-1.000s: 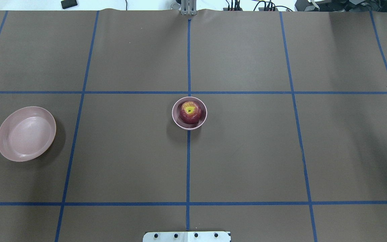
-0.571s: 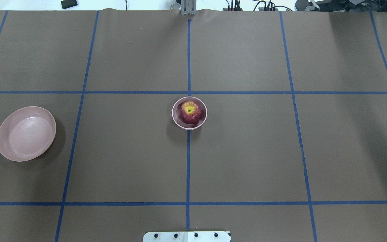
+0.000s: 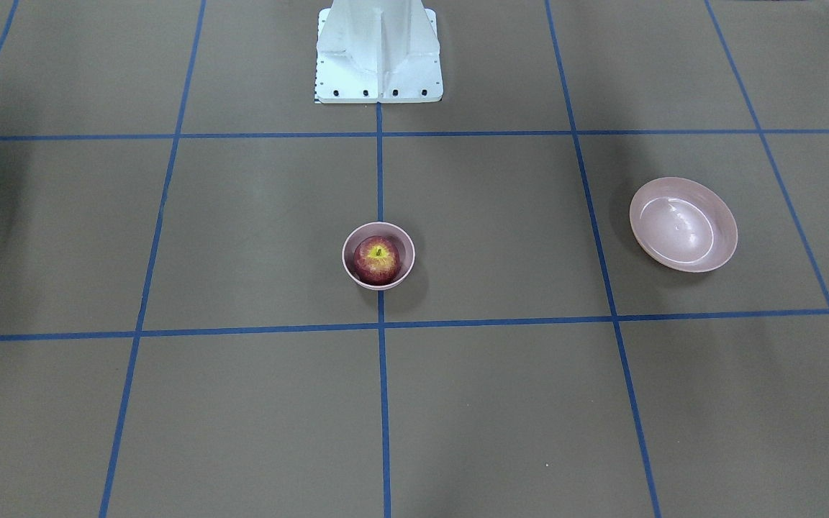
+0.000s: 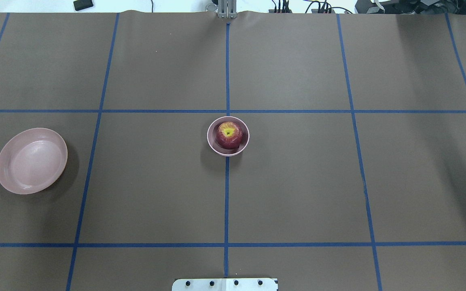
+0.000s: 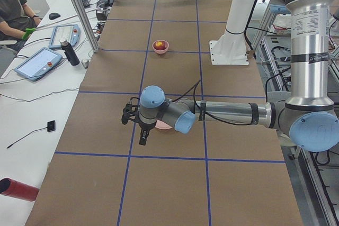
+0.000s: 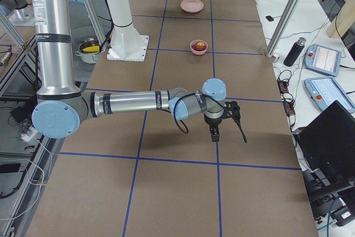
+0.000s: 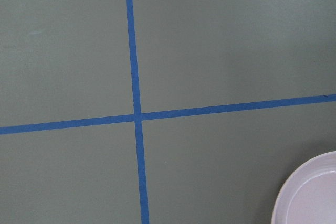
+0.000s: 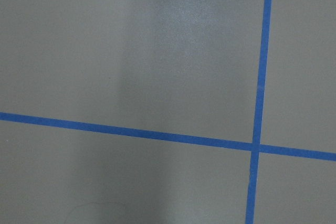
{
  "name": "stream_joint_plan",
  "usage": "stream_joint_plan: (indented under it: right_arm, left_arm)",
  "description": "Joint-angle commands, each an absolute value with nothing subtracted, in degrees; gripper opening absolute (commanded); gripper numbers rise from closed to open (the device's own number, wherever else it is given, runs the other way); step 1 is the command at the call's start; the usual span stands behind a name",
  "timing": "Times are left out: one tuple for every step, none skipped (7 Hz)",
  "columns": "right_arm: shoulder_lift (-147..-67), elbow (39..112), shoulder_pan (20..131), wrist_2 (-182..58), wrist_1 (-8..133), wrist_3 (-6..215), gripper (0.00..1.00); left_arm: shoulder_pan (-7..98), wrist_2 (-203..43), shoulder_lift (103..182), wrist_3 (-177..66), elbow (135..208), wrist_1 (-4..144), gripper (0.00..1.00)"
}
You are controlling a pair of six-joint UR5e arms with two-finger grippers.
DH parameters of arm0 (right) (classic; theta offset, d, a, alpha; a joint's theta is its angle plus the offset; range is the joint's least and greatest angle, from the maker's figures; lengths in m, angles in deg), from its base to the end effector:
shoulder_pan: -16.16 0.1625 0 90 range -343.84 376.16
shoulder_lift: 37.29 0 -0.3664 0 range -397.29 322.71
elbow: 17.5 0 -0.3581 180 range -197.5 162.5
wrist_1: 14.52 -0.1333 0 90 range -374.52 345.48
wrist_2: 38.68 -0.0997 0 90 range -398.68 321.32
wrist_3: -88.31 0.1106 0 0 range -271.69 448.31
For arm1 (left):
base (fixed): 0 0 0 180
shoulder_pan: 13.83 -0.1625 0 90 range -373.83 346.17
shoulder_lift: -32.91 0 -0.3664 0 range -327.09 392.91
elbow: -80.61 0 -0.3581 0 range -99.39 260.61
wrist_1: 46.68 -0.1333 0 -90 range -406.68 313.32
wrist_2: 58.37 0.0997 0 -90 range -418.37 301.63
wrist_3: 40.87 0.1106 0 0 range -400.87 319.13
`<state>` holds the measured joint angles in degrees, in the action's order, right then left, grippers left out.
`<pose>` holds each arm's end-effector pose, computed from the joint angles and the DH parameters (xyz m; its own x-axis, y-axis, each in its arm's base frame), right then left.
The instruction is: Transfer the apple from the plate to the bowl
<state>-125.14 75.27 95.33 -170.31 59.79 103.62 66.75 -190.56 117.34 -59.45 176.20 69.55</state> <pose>-0.0339 -0.4954 0.5402 0.7121 -0.1142 0.6927 -0.0126 0.9844 0.1753 0.0151 -0.4518 0.5564 0.6935 0.1108 -0.7119 0.0783 0.9707 0.2273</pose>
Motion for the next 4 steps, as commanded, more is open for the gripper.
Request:
stream_joint_plan:
  right_arm:
    - [-125.0, 75.3, 95.2, -170.4, 59.7, 103.6, 1.0]
    - [-125.1, 75.0, 95.2, -170.6, 59.6, 103.6, 1.0]
    - [-124.9, 73.9, 95.2, -170.7, 59.1, 103.3, 1.0]
    - [-124.9, 73.8, 95.2, -170.7, 59.1, 103.3, 1.0]
  left_arm:
    - [66.8, -190.4, 117.1, -59.4, 176.1, 69.6, 0.98]
    - [66.8, -190.4, 117.4, -59.4, 176.2, 69.6, 0.98]
    - [66.8, -190.6, 117.4, -59.8, 176.6, 69.9, 0.98]
    - [66.8, -190.7, 117.4, -60.0, 176.1, 71.5, 0.98]
